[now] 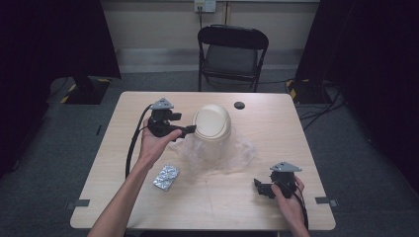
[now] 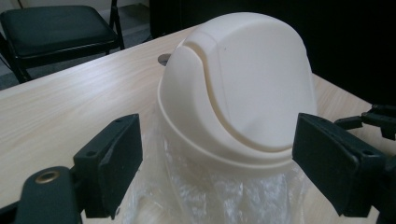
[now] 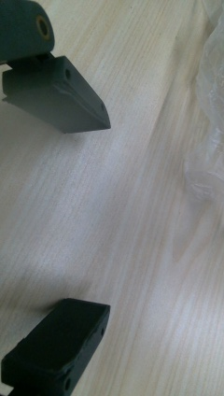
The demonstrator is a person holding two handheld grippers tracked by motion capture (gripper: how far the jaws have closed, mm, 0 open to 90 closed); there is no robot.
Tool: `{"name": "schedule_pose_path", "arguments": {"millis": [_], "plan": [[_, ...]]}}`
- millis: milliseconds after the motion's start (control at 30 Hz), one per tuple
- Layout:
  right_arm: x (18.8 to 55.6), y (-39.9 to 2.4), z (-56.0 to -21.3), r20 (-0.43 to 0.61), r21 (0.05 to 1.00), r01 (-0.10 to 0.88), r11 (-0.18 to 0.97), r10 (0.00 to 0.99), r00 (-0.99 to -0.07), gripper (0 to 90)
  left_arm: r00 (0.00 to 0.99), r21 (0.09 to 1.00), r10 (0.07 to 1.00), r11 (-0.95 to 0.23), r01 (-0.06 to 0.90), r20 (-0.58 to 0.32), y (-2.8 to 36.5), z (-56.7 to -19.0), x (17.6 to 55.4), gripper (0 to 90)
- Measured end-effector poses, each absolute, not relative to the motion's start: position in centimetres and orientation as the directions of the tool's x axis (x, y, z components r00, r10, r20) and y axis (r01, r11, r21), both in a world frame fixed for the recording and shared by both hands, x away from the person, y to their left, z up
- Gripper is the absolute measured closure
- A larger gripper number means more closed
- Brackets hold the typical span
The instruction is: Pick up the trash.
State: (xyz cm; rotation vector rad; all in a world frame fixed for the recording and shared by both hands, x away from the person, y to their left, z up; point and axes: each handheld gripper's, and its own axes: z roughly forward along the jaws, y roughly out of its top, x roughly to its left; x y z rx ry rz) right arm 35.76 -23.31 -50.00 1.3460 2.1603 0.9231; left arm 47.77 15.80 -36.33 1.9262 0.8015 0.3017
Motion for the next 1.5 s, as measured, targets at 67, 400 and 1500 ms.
{"name": "schedule_pose_path", "arguments": {"millis": [67,400,1500], "plan": [[35.8,-23.3,-50.0,-0.012,0.728,0.613,0.307,0.900,-0.436,9.3,0.751,0.865,0.645,-0.287,0.412,-0.143,15.3,-36.4,48.3,16.0],[35.8,-23.3,-50.0,-0.012,0.728,0.613,0.307,0.900,-0.436,9.3,0.738,0.834,0.657,-0.315,0.453,-0.152,13.2,-37.6,50.0,15.9],[35.8,-23.3,-50.0,-0.006,0.728,0.614,0.304,0.899,-0.437,9.3,0.694,0.820,0.695,-0.279,0.499,-0.186,12.8,-38.9,51.3,18.1]]}}
